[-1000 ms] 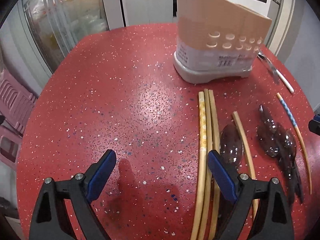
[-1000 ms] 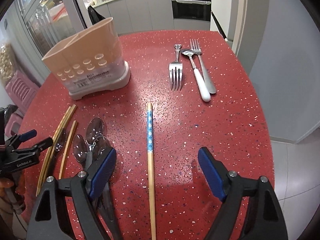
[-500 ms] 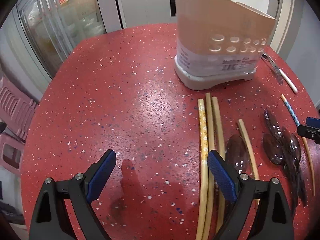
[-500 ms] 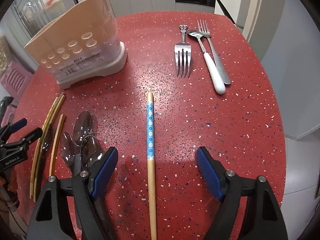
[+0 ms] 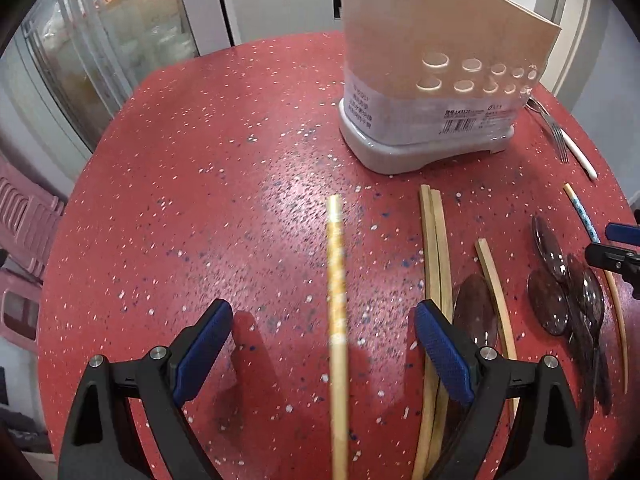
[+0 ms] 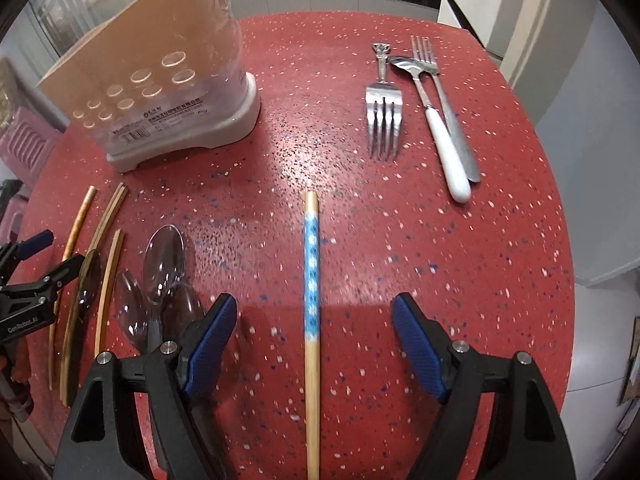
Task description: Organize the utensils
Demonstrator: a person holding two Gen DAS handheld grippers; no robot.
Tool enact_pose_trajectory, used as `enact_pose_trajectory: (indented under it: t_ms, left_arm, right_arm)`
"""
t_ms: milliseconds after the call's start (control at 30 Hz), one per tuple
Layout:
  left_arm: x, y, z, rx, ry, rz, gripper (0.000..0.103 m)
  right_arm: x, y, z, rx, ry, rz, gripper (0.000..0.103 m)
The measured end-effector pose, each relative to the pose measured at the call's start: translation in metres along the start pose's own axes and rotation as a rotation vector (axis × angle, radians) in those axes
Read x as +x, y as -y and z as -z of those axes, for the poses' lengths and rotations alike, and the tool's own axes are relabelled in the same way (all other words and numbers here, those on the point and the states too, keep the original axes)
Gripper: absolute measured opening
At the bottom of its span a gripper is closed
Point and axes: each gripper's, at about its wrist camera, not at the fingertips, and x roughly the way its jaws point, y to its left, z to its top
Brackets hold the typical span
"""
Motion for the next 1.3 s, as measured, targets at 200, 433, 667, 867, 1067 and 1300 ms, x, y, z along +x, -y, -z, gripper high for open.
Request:
enact_pose_trajectory:
  t_ms: [200,433,667,867,1067,1300]
  left_arm:
    - [0.002,0.006,-0.017,0.013,-0.051,0.066,0.09]
    - [0.001,0.029,-0.028,0.124,-0.097,0.104,0.03]
    - [-0.02,0.018,-0.011,0.027,0.006,0.107,0.03]
    - [-0.07,0.002,-0.002,-0.096,0.205,0.14,0.03]
    - [-0.11,-0.003,-0.003,-0.152,0.341,0.171,0.03]
    - [-0.165,-0.005,-0.007,-0.173,0.486,0.187,0.03]
  right_arm:
    - [0.007,-0.009,-0.019,-0.058,-0.077,0.048,0.065]
    - [0.009,-0.013,-0.037,-0.111,-0.135,0.031,0.029]
    - [-0.001,-0.011,-0.03,-0.069,-0.115,-0.047,0.008]
    - [-0.035,0.002,-0.023,-0.039,-0.001,-0.118,0.008]
    - [-0.091,0.014,-0.012,-0.004,0.146,-0.208,0.008]
    - [-0.154,0.015,-0.005,0.004,0.326,-0.269,0.008]
